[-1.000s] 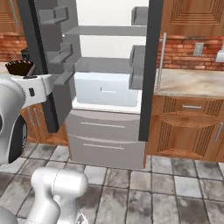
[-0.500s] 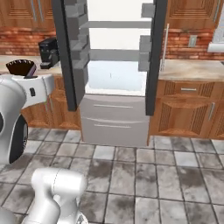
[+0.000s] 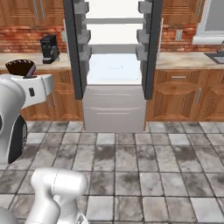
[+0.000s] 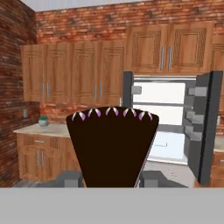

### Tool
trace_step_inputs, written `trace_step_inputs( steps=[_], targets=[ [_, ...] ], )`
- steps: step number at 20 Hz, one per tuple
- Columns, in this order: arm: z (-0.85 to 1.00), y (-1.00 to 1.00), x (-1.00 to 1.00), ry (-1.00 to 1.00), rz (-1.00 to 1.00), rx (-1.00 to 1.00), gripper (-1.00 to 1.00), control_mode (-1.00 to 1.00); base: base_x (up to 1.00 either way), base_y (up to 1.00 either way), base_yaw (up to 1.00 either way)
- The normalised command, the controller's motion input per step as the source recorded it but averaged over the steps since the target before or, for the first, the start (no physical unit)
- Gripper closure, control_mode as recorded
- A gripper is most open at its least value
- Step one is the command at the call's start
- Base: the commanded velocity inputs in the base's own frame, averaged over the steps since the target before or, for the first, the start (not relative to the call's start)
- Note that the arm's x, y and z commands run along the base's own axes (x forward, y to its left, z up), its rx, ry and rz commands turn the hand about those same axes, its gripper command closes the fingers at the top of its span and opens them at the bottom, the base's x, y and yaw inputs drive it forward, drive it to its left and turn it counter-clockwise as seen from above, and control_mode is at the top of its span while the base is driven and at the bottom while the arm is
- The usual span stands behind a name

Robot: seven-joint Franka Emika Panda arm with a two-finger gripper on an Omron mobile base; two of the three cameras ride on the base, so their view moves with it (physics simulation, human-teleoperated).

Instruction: Take the cakes from the fridge and place them on the empty tray on the dining counter.

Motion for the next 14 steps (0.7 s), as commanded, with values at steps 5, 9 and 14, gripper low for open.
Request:
trace_step_inputs(
  steps=[5, 9, 14],
  targets=[
    [0.0, 0.0, 0.0, 0.0, 0.0, 0.0, 1.0, 1.0, -0.98, 0.23, -0.32],
    [0.0, 0.0, 0.0, 0.0, 0.0, 0.0, 1.0, 1.0, -1.0, 0.15, -0.32],
    [0.0, 0.0, 0.0, 0.0, 0.0, 0.0, 1.0, 1.0, -0.99, 0.03, -0.31]
  ],
)
